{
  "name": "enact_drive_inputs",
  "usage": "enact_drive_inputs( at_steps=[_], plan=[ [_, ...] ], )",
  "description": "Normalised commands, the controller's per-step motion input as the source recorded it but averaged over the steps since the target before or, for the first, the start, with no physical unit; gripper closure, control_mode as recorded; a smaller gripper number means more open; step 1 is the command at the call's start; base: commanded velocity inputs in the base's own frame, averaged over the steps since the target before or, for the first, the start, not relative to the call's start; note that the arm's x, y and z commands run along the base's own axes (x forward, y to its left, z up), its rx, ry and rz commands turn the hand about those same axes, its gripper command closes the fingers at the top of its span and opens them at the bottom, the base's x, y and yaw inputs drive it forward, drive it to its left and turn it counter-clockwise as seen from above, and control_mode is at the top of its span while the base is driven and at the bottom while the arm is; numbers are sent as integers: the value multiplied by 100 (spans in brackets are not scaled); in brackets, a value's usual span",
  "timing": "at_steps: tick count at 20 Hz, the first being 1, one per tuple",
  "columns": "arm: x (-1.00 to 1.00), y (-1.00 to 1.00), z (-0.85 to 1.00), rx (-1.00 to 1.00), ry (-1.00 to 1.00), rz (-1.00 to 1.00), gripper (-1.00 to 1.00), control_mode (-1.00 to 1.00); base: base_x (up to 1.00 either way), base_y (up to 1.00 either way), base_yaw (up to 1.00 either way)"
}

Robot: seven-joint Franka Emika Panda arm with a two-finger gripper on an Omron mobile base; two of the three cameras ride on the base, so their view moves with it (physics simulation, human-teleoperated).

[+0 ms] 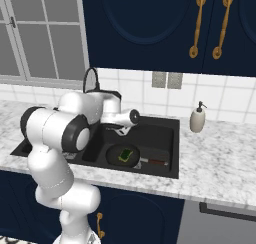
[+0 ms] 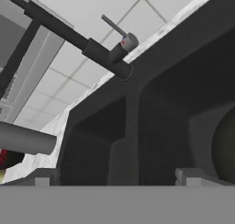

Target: Pick the pan and sponge and place them into the sink. Then turn on the water.

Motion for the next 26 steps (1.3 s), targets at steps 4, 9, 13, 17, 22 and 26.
enact_drive_inputs(
  at_steps=[4, 9, 13, 17, 22, 26],
  plan=[
    [21, 11, 19, 4, 0, 0, -100, -100, 0, 0, 0],
    [26, 9, 14, 4, 0, 0, -100, -100, 0, 0, 0],
    [34, 11, 2, 5, 0, 0, -100, -100, 0, 0, 0],
    [36, 10, 0, 1, -1, 0, -100, -100, 0, 0, 0],
    [33, 4, 0, 2, -2, 0, -100, -100, 0, 0, 0],
    [33, 5, 0, 0, -2, 0, -100, -100, 0, 0, 0]
  ],
)
